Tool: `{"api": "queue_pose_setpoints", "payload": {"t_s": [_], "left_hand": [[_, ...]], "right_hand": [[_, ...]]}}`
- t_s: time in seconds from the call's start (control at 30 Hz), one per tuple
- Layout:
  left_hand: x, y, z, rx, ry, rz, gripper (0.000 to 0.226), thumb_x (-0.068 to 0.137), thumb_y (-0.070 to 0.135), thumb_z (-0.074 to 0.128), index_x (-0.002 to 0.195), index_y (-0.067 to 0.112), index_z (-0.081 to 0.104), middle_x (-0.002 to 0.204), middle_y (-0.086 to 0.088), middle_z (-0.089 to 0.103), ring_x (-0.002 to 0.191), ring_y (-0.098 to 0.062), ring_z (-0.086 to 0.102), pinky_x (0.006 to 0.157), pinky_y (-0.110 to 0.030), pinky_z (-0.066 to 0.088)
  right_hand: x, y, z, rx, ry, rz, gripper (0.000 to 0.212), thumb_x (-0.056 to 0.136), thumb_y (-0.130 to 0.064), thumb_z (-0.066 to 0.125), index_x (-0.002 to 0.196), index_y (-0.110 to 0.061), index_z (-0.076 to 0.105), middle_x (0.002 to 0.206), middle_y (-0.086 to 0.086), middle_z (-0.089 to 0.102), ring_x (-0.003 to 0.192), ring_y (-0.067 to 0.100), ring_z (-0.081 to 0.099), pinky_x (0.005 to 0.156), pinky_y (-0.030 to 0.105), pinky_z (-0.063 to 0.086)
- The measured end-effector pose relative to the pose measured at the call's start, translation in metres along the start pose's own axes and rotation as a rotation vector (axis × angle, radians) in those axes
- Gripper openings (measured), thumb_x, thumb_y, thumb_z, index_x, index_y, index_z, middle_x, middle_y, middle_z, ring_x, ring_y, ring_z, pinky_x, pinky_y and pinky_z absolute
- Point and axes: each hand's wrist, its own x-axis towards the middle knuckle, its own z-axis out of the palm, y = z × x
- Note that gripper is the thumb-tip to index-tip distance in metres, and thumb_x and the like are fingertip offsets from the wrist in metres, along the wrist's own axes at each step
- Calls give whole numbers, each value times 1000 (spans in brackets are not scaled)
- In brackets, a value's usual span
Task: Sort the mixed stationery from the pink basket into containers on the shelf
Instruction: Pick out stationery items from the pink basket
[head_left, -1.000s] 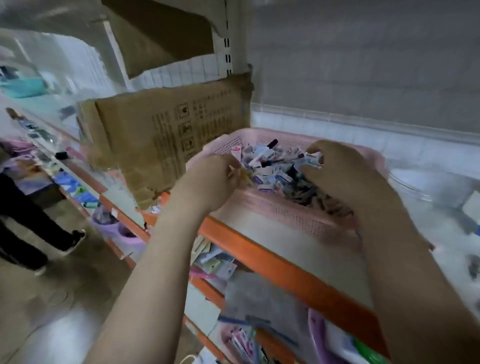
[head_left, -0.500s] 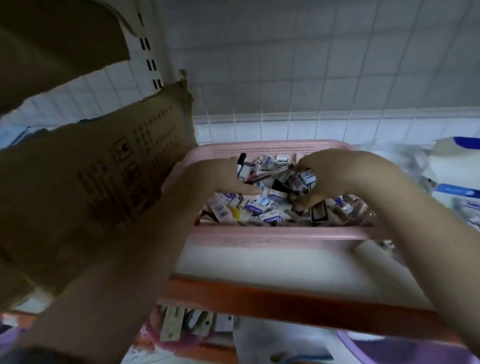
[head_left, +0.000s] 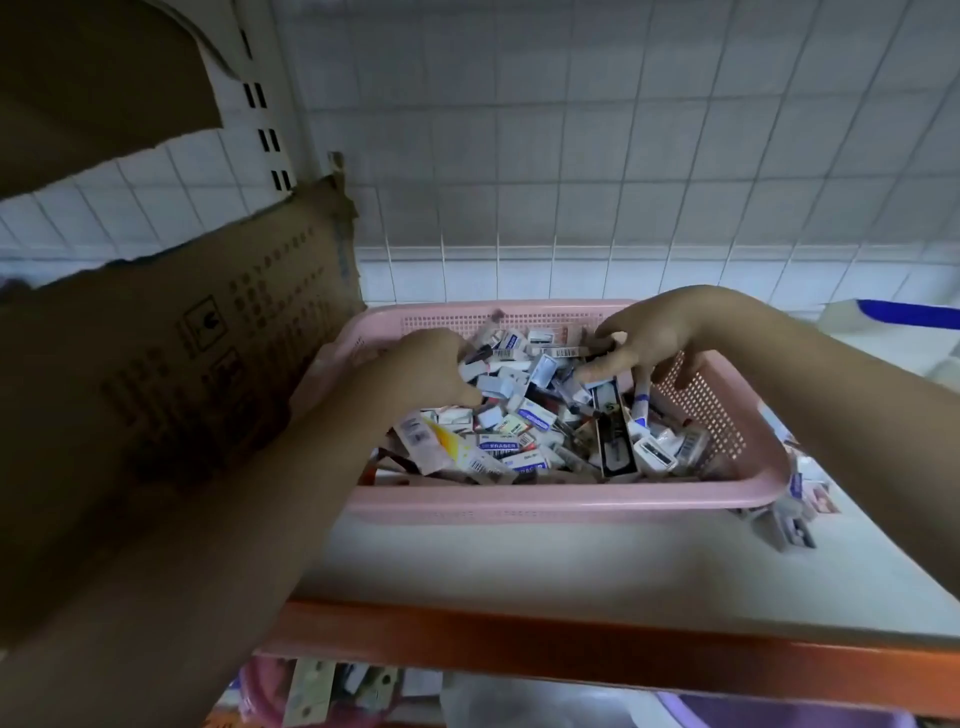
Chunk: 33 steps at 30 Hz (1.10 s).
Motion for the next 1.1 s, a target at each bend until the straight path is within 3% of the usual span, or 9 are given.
{"api": "queue_pose_setpoints", "payload": {"t_s": [0.2,0.33,0.47,0.57,0.77,0.9,0.97,1.03,1.1], "left_hand": [[-7,3,-10,110,73,26,15,87,22,61,83,13,49,69,2,48,61,-11,46,51,-23,29],[-11,-5,-15,250,260,85,24,93,36,50,73,23,45,61,9,44,61,-13,48,61,-28,42],[-8,-8,-10,114,412,142,43,94,33,46,57,25,26,53,4,42,49,-17,44,60,-35,48],[-10,1,-15,84,425,221,34,96,30,41,65,25,29,73,-5,54,60,-25,53,63,-42,50],[-22,28,-24,306,344,268,19,102,25,36,103,11,49,91,-6,52,76,-18,45,63,-28,30],[-23,25,-16,311,96,208,21,102,29,36,89,14,45,74,2,46,62,-13,41,53,-25,29],[-25,22,-12,207,34,226,16,98,35,45,95,20,50,89,-1,54,78,-18,51,64,-24,39],[-29,19,-15,220,35,219,47,89,48,55,128,22,49,121,-1,54,108,-20,52,87,-32,43],[-40,18,-20,278,128,221,64,81,61,56,135,28,44,131,6,51,115,-15,49,89,-27,38]], "right_hand": [[33,-5,6,-241,167,-175,97,74,-53,69,150,-25,16,155,4,20,139,29,28,111,41,29],[48,-2,12,-192,116,-269,99,76,-41,74,151,-27,11,153,7,19,137,31,29,109,42,33],[55,1,14,-121,85,-258,94,79,-45,70,150,-33,10,155,1,20,138,29,29,95,41,45],[58,2,19,-109,122,-266,89,77,-52,66,147,-38,13,151,3,33,132,28,38,104,43,39],[54,2,27,-16,171,-287,81,82,-38,66,148,-28,20,141,2,46,125,24,45,106,36,36],[48,-2,30,5,210,-281,77,80,-32,69,144,-26,28,129,1,55,117,24,51,100,32,40],[50,-4,39,-16,359,-305,65,79,-30,68,138,-22,41,122,5,62,109,26,56,95,33,45],[54,-7,47,-152,502,-332,55,82,-33,64,134,-21,49,118,9,65,106,28,59,90,34,49],[55,-7,48,-193,526,-338,57,85,-40,59,138,-23,44,119,9,64,108,30,58,90,35,48]]}}
